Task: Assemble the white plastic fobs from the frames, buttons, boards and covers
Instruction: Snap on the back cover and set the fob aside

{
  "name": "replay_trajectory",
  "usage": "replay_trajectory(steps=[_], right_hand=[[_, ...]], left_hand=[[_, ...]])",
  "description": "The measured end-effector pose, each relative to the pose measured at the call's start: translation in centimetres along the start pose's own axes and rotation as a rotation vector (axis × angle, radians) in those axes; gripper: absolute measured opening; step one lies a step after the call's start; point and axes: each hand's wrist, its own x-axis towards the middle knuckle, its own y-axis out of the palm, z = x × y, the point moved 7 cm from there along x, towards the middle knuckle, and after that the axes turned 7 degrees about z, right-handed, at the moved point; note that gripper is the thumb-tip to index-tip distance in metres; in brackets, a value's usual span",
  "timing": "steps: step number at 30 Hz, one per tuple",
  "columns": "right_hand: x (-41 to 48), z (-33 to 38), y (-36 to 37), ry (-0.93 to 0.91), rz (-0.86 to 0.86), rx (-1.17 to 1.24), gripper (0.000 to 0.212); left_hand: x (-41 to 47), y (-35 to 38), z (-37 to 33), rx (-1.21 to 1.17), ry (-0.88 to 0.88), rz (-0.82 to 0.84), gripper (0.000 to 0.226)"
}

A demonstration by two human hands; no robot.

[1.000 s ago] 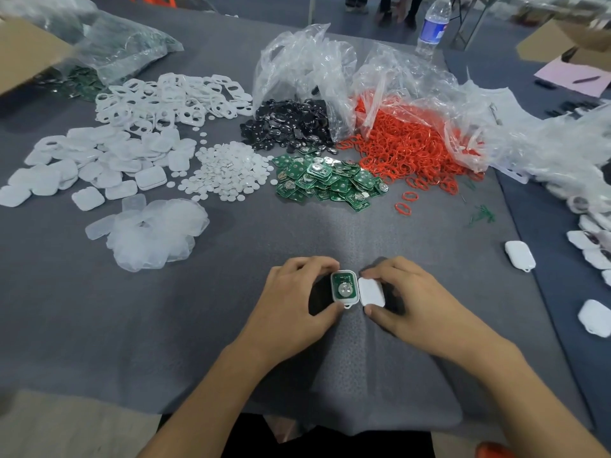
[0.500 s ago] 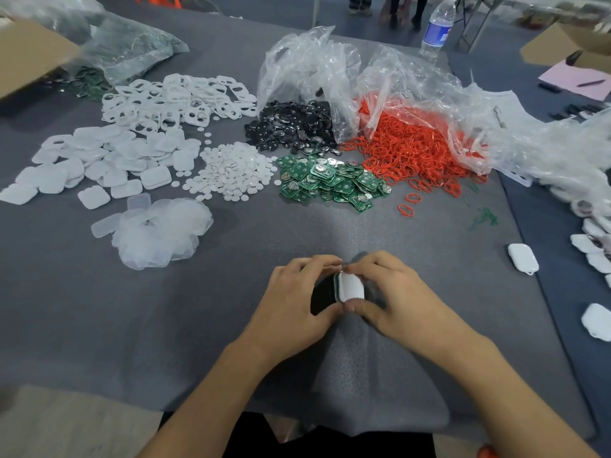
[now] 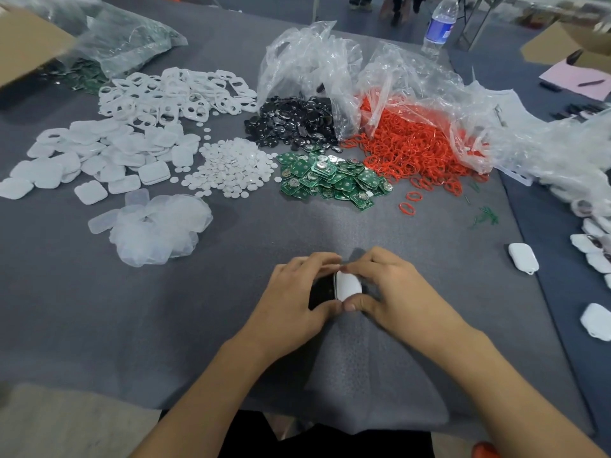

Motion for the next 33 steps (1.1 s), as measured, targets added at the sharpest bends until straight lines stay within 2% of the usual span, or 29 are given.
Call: replay_trajectory(steps=[7, 20, 30, 33], right_hand=[[0.4, 0.0, -0.2, 0.006, -0.025, -0.001, 0.047], [1.8, -1.4, -0.2, 0.188, 0.002, 0.083, 0.053], [0.8, -1.2, 0.1, 0.021, -0.068, 0.083, 0.047], [-0.2, -0.7, 0.7, -0.036, -0.119, -0.019, 0.042]], left_hand=[[0.1, 0.0, 0.1, -0.054, -0.02, 0.012, 0.056], [0.3, 0.1, 0.1, -0.194, -0.098, 0.041, 0.05], [0.8, -0.2, 0.0, -0.198, -0.114, 0.039, 0.048], [0.8, -0.3, -0.2, -0.164, -0.113, 0.032, 0.047]])
